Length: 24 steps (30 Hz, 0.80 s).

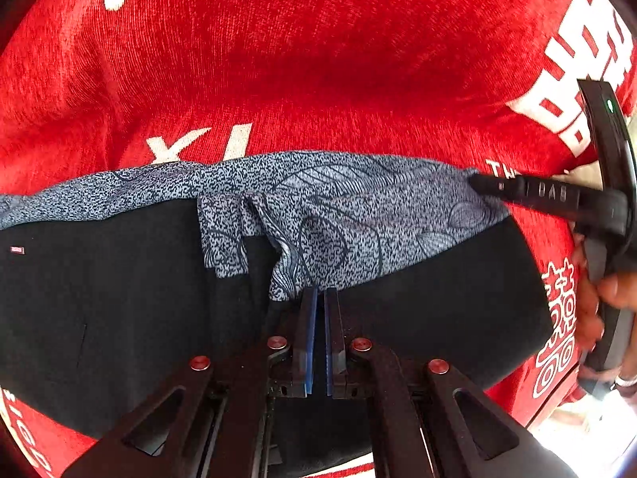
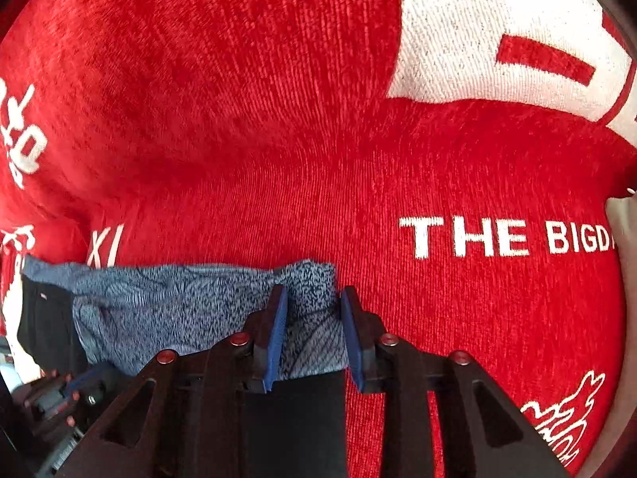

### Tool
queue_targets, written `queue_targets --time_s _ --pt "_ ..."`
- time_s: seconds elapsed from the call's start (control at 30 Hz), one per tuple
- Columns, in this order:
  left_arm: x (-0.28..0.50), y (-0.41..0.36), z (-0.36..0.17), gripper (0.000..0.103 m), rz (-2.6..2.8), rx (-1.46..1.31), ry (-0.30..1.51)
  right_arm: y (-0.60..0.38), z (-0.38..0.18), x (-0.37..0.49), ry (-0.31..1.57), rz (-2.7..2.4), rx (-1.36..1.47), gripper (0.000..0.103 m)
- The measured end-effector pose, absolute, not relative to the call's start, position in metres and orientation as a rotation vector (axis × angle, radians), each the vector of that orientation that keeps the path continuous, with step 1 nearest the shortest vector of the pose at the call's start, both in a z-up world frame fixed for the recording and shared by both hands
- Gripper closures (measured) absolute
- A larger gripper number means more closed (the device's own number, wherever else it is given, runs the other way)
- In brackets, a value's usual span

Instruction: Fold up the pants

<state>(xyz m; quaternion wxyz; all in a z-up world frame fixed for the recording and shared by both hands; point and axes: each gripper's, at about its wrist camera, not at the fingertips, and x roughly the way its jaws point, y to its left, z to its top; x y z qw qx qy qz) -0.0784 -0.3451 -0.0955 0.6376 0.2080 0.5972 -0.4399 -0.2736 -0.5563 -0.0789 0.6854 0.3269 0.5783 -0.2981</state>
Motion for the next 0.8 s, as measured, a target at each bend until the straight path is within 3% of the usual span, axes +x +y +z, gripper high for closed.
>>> queue_targets --time_s 0.33,0.53,0.8 --pt "-0.072 -0.315 -0.076 0.098 -0.97 0.444 1.388 -0.518 -0.022 -0.321 1.251 -0.634 0.727 0.072" --pt "-0.06 -0.319 -0.047 0.098 -0.991 0.394 1.325 -0.483 -0.016 -0.345 1.246 -0.664 0.727 0.072" --pt "-0.07 -0.371 -0.076 0.098 -0.979 0.504 1.323 -0.476 -0.018 -0.337 1.226 -0.673 0.735 0.072"
